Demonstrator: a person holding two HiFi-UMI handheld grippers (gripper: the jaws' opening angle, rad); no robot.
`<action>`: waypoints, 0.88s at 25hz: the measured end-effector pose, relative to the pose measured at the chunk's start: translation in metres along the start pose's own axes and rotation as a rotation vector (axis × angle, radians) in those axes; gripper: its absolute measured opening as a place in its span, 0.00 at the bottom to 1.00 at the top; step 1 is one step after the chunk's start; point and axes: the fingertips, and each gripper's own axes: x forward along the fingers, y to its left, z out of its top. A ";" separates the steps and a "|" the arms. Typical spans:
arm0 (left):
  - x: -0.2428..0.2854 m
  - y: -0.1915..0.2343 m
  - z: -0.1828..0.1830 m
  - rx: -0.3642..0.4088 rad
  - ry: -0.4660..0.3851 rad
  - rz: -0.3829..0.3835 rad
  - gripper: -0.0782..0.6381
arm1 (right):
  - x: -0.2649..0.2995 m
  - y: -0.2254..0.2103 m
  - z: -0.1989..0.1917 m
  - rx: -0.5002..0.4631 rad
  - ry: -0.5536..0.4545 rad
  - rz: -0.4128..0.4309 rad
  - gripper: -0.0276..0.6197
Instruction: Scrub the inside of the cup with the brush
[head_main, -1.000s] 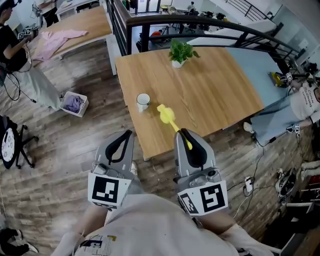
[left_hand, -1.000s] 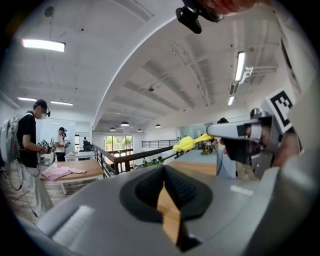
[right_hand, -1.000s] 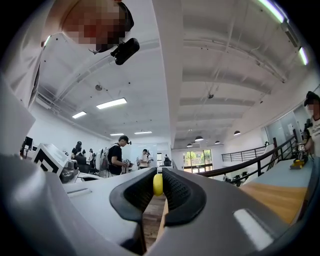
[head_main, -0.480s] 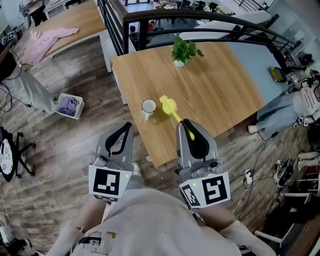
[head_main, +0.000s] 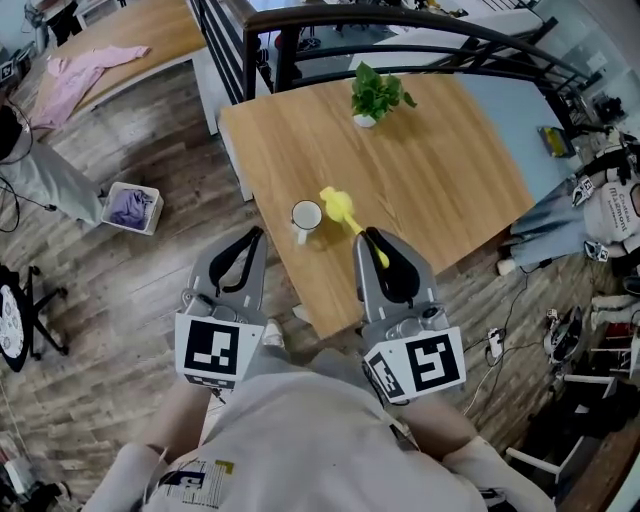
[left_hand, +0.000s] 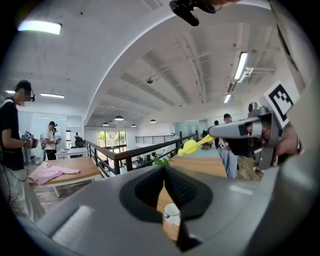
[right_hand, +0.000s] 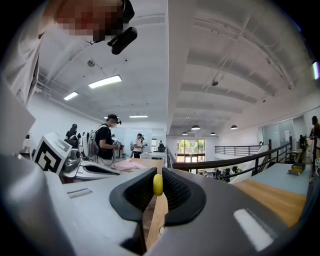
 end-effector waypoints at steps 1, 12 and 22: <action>0.003 0.002 -0.003 -0.010 0.009 0.002 0.11 | 0.004 0.000 -0.004 -0.003 0.013 0.008 0.10; 0.042 -0.011 -0.024 -0.022 0.085 0.034 0.12 | 0.035 -0.035 -0.036 0.012 0.111 0.094 0.10; 0.077 -0.016 -0.046 -0.015 0.151 0.080 0.16 | 0.064 -0.056 -0.067 0.002 0.224 0.204 0.10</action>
